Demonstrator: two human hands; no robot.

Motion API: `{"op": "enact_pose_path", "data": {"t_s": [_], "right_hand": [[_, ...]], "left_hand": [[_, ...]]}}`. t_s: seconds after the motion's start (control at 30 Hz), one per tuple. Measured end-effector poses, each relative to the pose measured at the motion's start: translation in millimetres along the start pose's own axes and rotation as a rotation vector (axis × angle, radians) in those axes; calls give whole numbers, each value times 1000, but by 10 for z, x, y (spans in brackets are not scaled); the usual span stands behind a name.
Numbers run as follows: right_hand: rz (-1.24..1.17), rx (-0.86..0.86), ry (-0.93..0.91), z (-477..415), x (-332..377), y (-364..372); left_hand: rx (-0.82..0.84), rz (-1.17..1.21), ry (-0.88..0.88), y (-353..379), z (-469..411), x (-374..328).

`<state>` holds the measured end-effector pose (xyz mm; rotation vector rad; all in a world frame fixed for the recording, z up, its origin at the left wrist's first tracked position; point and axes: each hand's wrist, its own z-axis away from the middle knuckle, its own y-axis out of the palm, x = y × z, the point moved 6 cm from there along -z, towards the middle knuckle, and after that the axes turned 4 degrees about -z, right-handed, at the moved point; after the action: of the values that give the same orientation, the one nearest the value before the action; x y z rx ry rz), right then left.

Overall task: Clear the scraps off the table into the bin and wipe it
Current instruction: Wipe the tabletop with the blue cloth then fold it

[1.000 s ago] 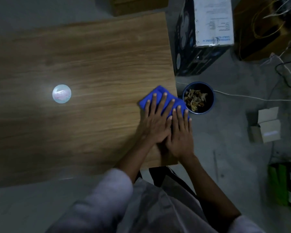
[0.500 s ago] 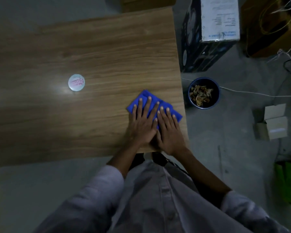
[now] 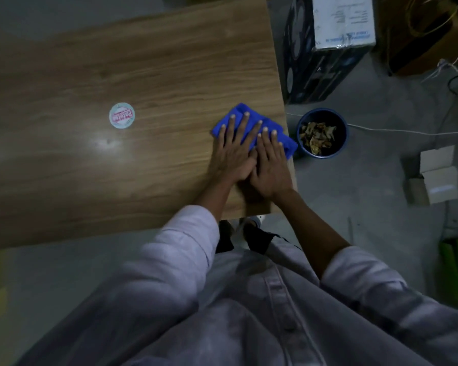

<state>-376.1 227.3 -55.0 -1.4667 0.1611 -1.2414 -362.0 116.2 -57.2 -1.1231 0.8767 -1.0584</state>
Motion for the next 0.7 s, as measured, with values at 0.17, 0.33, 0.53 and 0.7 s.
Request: {"op": "enact_pose_path", "data": {"t_s": [0.17,0.33,0.53,0.7], "right_hand": [[28,144,-198,774,15,168],[72,134,-73,1225,-405,-24],[41,53,125,647,-290,-191],[7,106,109,508,111,51]], "left_hand": [[11,42,-88,197,993,-53],[68,120,-13,206,1085,-740],[51,118,106,63,446,-602],[22,171,13,125,688,-29]]}}
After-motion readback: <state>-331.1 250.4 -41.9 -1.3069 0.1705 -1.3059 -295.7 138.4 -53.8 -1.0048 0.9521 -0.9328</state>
